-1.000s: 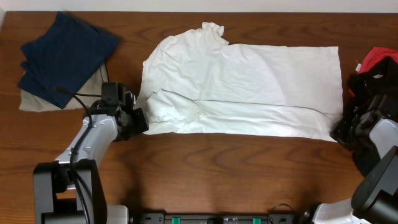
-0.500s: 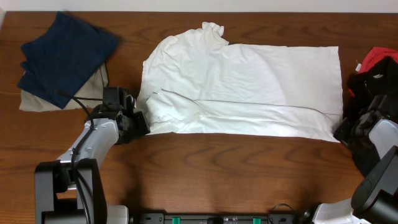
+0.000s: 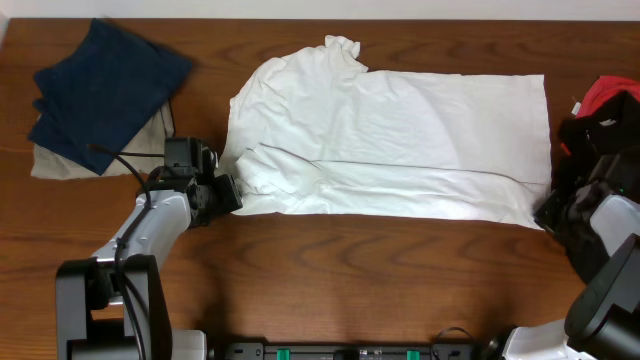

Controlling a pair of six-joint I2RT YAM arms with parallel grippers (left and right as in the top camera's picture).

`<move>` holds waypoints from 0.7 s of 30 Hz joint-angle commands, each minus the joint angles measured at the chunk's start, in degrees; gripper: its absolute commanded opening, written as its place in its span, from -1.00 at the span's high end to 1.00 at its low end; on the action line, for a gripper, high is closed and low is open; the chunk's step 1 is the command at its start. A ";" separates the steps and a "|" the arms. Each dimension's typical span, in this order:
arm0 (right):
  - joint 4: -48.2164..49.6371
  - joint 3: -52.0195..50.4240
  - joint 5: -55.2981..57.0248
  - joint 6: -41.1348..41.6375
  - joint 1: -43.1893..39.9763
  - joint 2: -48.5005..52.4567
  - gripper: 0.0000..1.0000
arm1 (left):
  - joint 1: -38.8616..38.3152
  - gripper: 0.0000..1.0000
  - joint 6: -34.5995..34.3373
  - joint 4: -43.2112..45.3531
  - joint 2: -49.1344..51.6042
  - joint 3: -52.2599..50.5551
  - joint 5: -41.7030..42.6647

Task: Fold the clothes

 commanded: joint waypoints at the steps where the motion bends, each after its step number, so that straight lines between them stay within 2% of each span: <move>1: 1.64 -2.75 -0.24 0.57 0.50 0.11 0.46 | -0.07 -0.04 -0.11 0.04 0.24 -0.50 -0.57; 3: 2.58 -3.72 -0.24 0.55 0.48 0.11 0.49 | -0.07 -0.03 -0.11 0.04 0.24 -0.50 -0.55; 8: 2.64 -3.98 -0.24 0.55 0.46 0.11 0.78 | -0.07 -0.02 -0.09 0.07 0.24 -0.50 -0.57; 13: 2.51 -3.98 -0.22 0.55 0.46 0.11 0.95 | -0.07 0.29 -0.11 0.37 0.24 -0.50 -0.57; 18: 2.03 -3.98 -0.22 0.52 0.44 0.11 0.97 | -0.07 0.86 -0.11 0.33 0.24 -0.50 -0.57; 21: 1.16 -3.98 -0.20 0.52 0.44 0.11 0.98 | -0.07 0.88 -0.09 -0.70 0.24 -0.50 -0.92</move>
